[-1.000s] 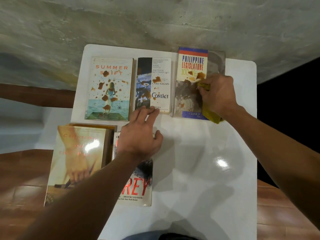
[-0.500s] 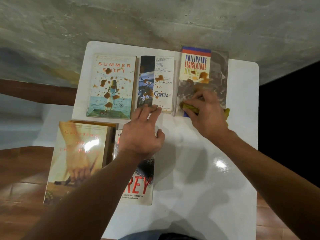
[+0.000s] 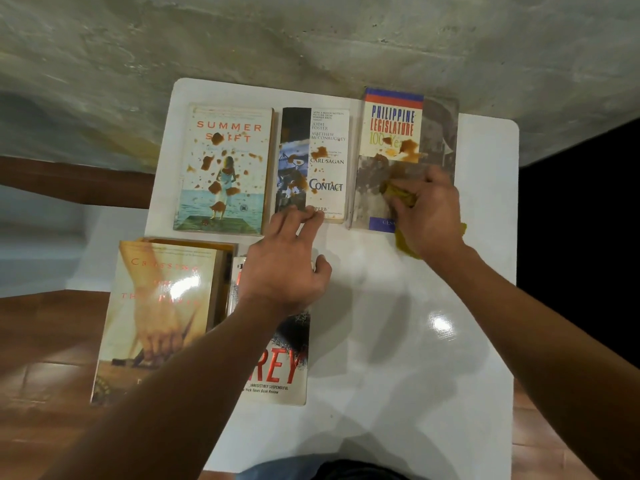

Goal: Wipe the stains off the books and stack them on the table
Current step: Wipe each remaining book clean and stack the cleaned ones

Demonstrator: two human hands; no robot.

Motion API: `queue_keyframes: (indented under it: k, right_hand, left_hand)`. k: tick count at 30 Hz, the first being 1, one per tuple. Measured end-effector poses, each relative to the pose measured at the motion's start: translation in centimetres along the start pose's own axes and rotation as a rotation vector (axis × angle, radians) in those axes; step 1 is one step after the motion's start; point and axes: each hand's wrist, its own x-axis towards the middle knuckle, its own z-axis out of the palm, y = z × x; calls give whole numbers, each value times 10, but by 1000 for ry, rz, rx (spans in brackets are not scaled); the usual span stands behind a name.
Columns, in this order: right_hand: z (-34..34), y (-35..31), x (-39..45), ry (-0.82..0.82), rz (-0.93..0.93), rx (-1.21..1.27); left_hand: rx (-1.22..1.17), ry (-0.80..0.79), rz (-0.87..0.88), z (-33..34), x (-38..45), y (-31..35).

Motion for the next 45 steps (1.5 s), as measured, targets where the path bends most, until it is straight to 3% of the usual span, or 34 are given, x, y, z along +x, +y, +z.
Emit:
queue_keyframes:
  k: [4,9,14,21,25,29,34,38,42,45]
  right_hand:
    - [-2,2,-16,-140,-237,-34]
    - [-19,14,13,-62,-30,-35]
    - [-28,16,-5,-196,-235,-126]
    - [-27,24,26,19,37,-167]
    - [-26,21,22,-93,-115,-178]
    - [-37,23,46,-48,116,-165]
    - [-35,19,49,-189,-5,-251]
    - [-42,15,67,-68,159,-235]
    - [-33,11,62,-149,73,-291]
    - [-39,11,70,-102,129,-240]
  left_hand:
    - [-1,6,13,0,0,-1]
    - [-1,-5,20,-1,-1,-2]
    - [-7,-1,30,-2,0,0]
    - [0,5,24,-1,-1,-1]
    - [-1,0,18,-2,0,0]
    - [5,1,15,-2,1,1]
    - [-3,2,22,-3,1,0]
    - [-2,6,28,-1,0,0]
    - [1,12,35,0,0,-1]
    - [1,13,30,-1,0,0]
